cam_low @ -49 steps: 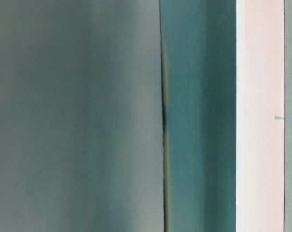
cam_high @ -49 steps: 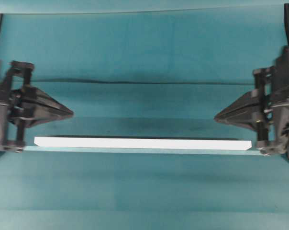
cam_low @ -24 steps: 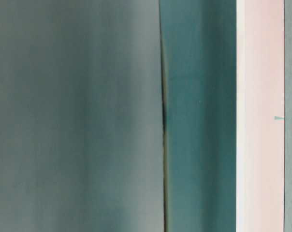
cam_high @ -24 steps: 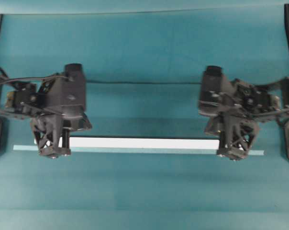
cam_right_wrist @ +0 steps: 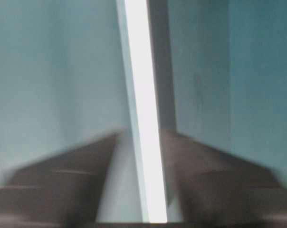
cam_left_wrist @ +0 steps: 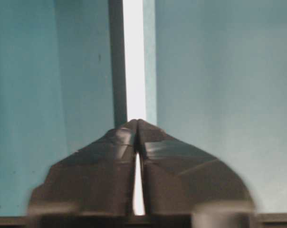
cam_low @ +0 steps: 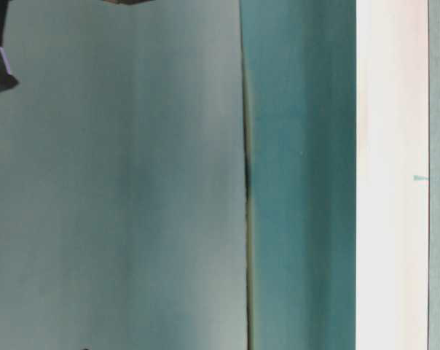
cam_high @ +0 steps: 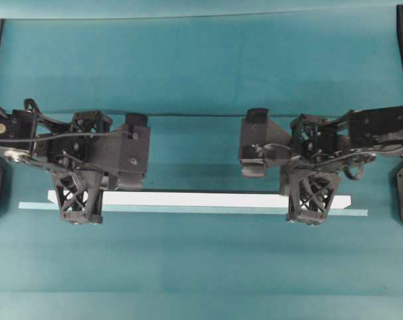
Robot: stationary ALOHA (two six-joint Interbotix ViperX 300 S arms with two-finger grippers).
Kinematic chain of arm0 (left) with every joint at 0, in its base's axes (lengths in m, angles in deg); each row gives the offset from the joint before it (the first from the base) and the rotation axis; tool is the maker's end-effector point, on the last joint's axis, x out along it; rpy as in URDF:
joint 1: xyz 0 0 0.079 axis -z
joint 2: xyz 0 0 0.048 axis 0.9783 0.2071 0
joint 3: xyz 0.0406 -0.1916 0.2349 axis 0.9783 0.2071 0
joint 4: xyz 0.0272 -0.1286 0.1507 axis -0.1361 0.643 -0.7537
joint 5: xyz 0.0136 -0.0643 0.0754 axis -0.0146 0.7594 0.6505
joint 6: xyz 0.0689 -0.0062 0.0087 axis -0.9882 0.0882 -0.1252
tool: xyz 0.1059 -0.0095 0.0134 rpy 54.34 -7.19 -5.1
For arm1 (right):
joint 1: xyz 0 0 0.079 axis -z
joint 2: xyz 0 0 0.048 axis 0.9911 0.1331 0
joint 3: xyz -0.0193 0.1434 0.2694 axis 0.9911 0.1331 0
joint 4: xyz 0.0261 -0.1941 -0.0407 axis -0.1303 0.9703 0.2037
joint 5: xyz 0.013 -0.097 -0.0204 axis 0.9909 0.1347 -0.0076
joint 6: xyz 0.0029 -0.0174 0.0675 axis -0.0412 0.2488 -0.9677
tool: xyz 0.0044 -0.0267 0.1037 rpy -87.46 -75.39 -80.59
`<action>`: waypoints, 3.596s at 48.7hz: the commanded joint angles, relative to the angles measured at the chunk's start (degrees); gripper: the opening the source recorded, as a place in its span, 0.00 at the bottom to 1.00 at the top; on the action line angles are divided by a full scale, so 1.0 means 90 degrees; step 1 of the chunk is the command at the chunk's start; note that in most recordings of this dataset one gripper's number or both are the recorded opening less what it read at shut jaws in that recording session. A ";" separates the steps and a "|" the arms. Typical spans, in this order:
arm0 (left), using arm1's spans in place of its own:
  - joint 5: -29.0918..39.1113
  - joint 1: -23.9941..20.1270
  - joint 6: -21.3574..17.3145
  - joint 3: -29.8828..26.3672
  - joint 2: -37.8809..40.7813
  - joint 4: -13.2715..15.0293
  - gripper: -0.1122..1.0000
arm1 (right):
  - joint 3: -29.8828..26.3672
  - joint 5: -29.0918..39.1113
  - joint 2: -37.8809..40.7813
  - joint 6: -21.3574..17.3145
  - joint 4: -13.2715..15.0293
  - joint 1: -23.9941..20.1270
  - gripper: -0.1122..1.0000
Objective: Lift a wooden board with both hands.
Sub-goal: 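Lower both open grippers down around the white board's edge, then close both grippers on the white board near its ends, then lift the board with both grippers and pull it back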
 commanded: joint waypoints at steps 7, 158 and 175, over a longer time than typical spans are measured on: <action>0.0186 0.0039 0.0205 -0.0068 0.0078 -0.0020 0.56 | -0.0156 0.0283 0.0186 0.0186 0.0020 0.0020 0.94; -0.1621 0.0020 0.0283 0.0723 0.1592 -0.0020 0.25 | 0.0537 -0.1826 0.1533 0.0439 0.0020 -0.0049 0.29; -0.0557 0.0020 0.0322 0.0195 0.0928 -0.0020 0.25 | -0.0293 -0.0283 0.1006 0.0410 -0.0117 -0.0039 0.29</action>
